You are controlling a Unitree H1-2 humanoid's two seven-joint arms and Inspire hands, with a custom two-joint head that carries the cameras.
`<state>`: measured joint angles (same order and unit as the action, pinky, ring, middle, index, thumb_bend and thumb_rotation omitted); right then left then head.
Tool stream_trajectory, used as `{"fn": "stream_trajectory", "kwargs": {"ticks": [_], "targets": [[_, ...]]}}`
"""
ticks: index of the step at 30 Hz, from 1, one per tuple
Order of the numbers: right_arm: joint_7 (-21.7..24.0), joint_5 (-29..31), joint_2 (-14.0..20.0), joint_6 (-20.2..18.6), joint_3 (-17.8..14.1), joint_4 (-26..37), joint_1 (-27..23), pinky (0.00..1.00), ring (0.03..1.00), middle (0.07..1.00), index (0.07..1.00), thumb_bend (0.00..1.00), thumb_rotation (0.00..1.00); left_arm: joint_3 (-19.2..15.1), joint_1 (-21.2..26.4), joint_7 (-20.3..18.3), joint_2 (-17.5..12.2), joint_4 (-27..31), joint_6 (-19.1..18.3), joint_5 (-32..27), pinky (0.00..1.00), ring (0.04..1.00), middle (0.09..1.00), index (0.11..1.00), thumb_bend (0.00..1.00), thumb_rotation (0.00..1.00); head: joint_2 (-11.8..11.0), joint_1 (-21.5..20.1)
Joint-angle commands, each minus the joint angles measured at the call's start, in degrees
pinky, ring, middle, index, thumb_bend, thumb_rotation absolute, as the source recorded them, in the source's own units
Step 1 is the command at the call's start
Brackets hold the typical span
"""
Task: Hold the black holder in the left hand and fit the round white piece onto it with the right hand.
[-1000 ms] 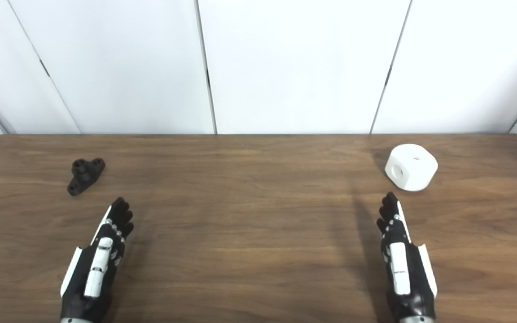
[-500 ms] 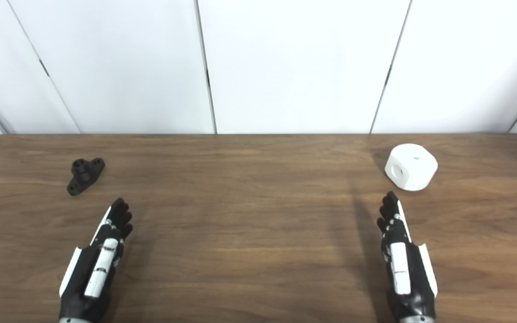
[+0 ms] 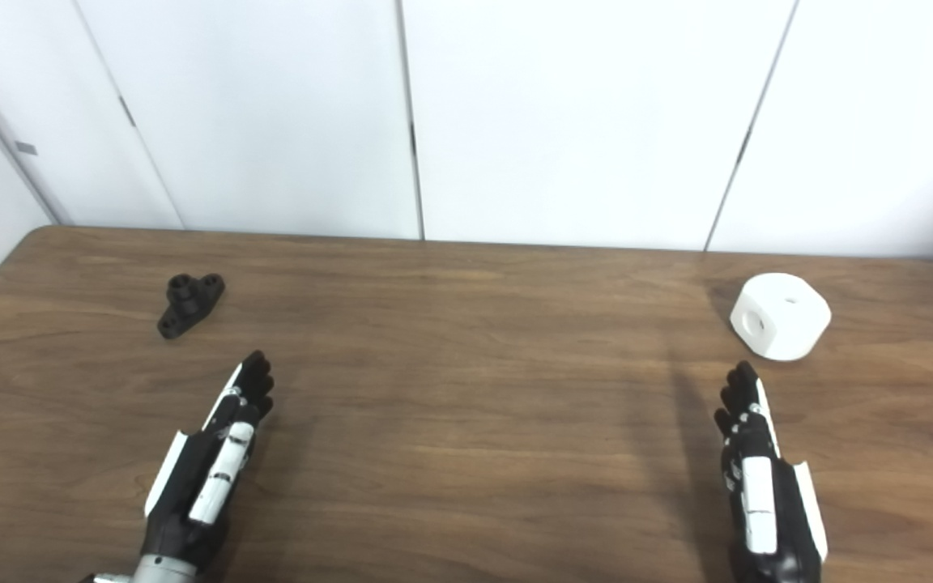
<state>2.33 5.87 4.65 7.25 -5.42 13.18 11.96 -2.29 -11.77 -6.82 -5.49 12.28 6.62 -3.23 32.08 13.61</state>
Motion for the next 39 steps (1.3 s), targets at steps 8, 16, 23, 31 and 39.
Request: {"fn": "stream_trajectory", "kwargs": {"ticks": [8,16,23,31,39], "targets": [[3.9,2.6,1.2,5.7,-0.8,-1.2,13.0,1.00,1.000,1.000,1.000,0.62,1.00,2.3,-7.2,1.9,3.1,1.2,5.3,2.6,0.99,1.000,1.000,0.987,0.31,0.78,-1.4,4.0],[5.0,2.6,1.0,5.0,-2.2,-1.5,13.8,1.00,1.000,1.000,1.000,0.59,1.00,3.5,-7.4,2.6,3.6,-0.1,7.3,3.5,0.97,1.000,1.000,1.000,0.29,0.78,-2.6,6.6],[5.1,2.0,0.9,4.5,-2.8,-0.9,14.2,1.00,1.000,1.000,1.000,0.60,1.00,4.3,-8.1,3.4,3.9,0.6,7.1,2.8,0.98,1.000,1.000,0.995,0.27,0.74,-2.5,5.9],[5.9,2.7,0.8,4.2,-3.0,-0.3,15.0,1.00,1.000,1.000,1.000,0.61,1.00,3.8,-7.5,5.3,3.0,4.0,6.1,6.8,0.95,0.997,1.000,0.980,0.36,0.67,-2.5,4.3],[5.8,1.9,-0.4,3.5,-2.6,1.5,16.0,1.00,1.000,1.000,1.000,0.61,1.00,-1.5,-0.7,8.4,1.0,14.3,-4.0,17.1,0.88,0.956,0.985,0.962,0.58,0.33,-2.2,2.5]]}}
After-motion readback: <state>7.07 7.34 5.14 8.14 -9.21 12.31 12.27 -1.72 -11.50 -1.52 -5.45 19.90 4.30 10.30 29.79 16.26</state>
